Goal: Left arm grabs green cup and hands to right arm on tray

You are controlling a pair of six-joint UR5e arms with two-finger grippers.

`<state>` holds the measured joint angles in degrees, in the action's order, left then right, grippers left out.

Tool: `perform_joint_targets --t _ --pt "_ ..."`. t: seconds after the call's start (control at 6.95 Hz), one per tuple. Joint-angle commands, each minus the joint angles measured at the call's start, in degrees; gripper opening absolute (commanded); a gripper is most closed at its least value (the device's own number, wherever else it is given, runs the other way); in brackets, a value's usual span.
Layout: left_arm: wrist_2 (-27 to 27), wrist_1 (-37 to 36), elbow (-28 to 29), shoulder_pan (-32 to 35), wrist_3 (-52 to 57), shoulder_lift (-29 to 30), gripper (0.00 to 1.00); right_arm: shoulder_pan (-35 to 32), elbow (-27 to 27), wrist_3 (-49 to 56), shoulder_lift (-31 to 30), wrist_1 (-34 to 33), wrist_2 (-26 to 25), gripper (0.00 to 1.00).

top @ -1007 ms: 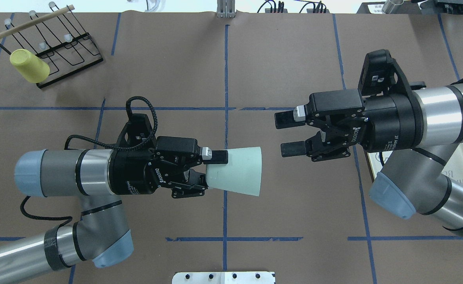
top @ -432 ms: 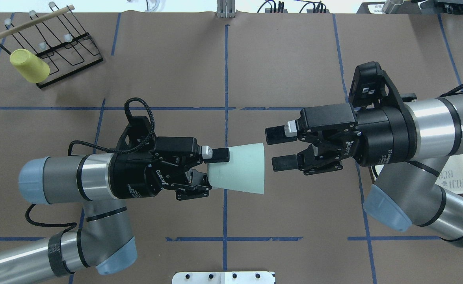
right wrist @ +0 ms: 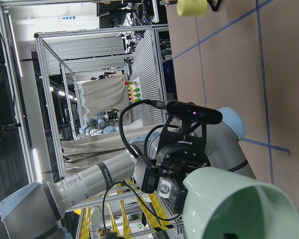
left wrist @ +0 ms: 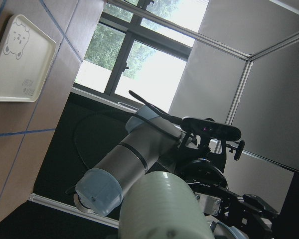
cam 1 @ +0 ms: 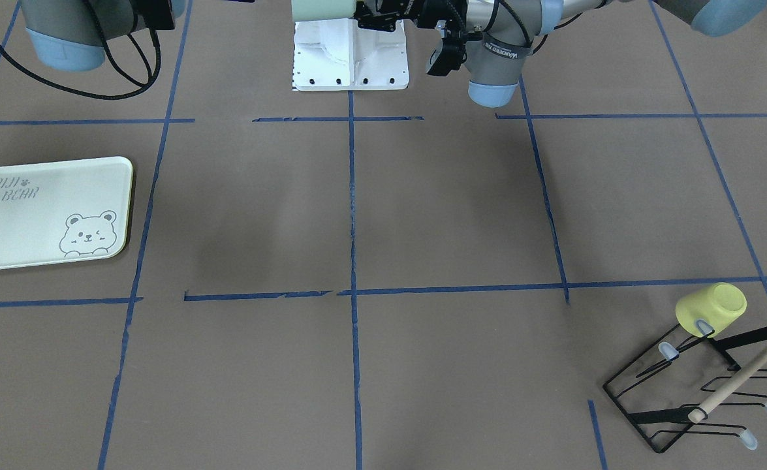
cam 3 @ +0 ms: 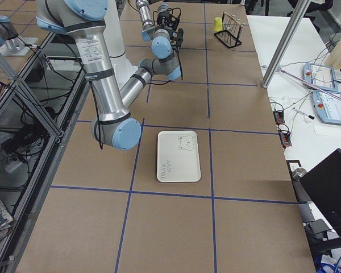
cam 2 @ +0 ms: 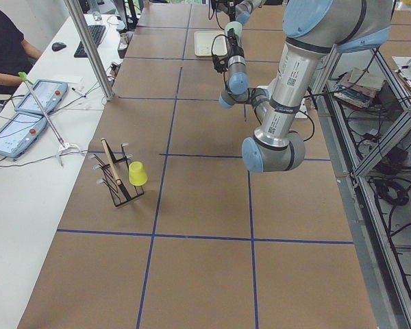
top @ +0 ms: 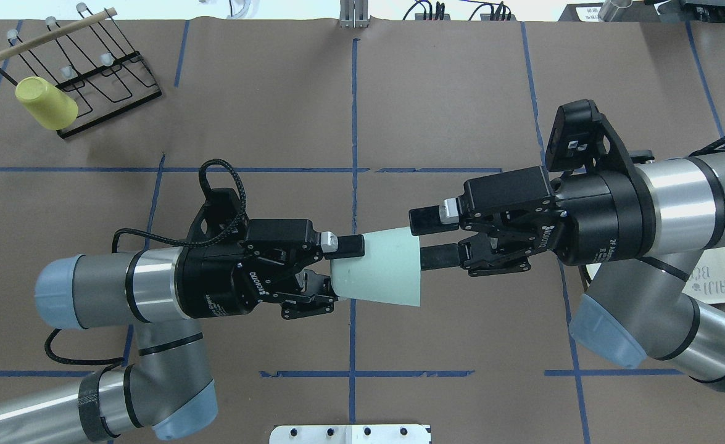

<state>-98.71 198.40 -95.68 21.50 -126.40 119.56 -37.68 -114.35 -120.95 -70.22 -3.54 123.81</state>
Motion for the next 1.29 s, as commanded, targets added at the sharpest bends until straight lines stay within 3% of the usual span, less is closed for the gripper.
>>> perform_joint_targets --t 0.0,0.29,0.58,0.86,1.01,1.15 --pt "0.1 0.0 -0.1 -0.4 0.0 0.1 0.05 0.1 -0.3 -0.1 0.0 0.0 -1.6 0.64" --pt "2.2 0.1 -0.2 -0.7 -0.1 0.1 0.06 0.3 -0.2 -0.2 -0.6 0.0 -1.6 0.64" --pt "3.4 0.0 -0.2 -1.3 -0.1 0.1 0.07 0.8 -0.1 -0.2 -0.6 -0.1 -2.1 0.35" --pt "3.5 -0.3 -0.2 -1.4 0.0 0.1 0.11 0.8 -0.1 -0.3 -0.7 -0.2 -2.3 0.20" --pt "4.3 -0.7 -0.5 -1.4 -0.1 0.7 0.18 0.9 0.2 -0.3 -0.8 -0.2 -2.3 0.15" --pt "6.0 -1.1 -0.6 -1.4 -0.2 0.7 0.33 0.9 0.2 -0.3 -0.9 -0.2 -2.3 0.06"
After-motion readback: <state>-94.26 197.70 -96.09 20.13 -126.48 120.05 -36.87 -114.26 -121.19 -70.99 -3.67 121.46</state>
